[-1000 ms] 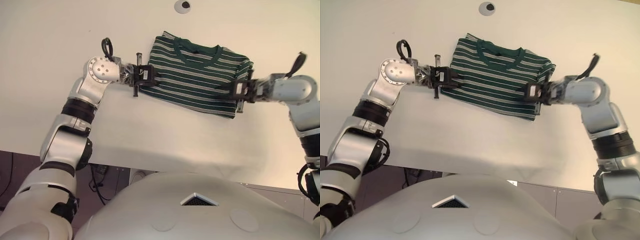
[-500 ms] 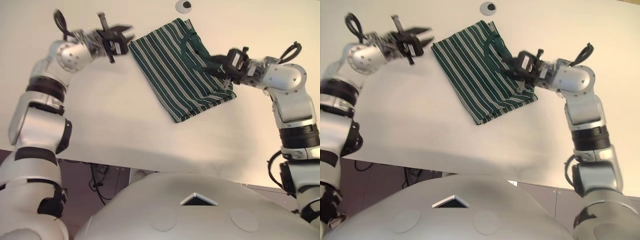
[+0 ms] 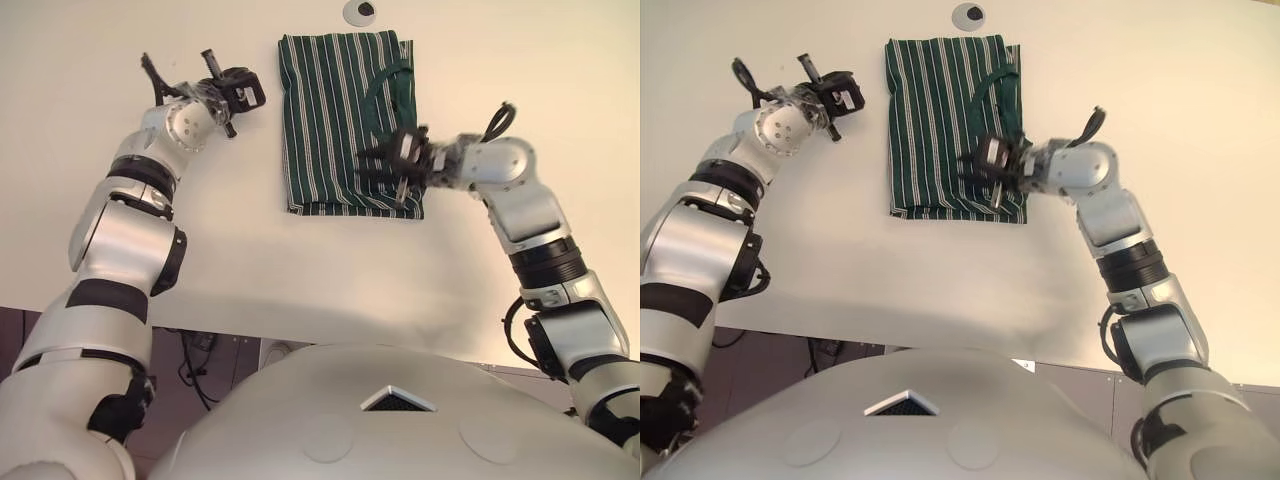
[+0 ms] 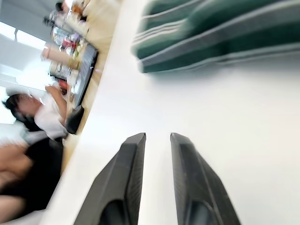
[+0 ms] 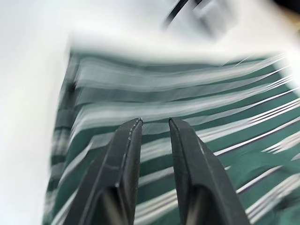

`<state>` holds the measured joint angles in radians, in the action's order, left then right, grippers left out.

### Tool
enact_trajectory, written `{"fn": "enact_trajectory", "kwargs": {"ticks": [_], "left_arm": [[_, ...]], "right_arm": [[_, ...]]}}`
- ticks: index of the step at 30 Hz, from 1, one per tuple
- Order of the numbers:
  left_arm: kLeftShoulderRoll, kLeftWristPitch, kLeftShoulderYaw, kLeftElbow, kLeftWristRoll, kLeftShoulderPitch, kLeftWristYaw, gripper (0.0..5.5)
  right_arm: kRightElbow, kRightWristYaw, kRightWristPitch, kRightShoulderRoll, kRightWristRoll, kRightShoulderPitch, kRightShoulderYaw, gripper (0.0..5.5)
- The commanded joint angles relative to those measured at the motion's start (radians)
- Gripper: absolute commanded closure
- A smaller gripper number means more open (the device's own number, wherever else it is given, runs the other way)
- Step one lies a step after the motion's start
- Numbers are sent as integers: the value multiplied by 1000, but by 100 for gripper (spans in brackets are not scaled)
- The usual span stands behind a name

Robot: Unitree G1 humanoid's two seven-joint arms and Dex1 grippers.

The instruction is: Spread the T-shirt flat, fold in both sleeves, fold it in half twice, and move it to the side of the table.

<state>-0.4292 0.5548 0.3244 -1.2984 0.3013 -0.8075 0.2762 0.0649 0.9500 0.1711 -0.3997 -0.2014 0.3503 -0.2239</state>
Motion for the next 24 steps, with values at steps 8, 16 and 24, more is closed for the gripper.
{"fn": "enact_trajectory", "kwargs": {"ticks": [8, 16, 24], "left_arm": [[-267, -159, -314, 1050, -538, 839, 490, 412], [-289, -126, -250, 1194, -414, 968, 549, 338], [-259, -137, -149, 1344, -306, 937, 570, 338]], "right_arm": [[-87, 131, -12, -225, -170, -250, 282, 442], [-203, 62, -362, -229, -10, -544, 301, 376], [-109, -28, -703, -269, 299, -590, 160, 376]]}}
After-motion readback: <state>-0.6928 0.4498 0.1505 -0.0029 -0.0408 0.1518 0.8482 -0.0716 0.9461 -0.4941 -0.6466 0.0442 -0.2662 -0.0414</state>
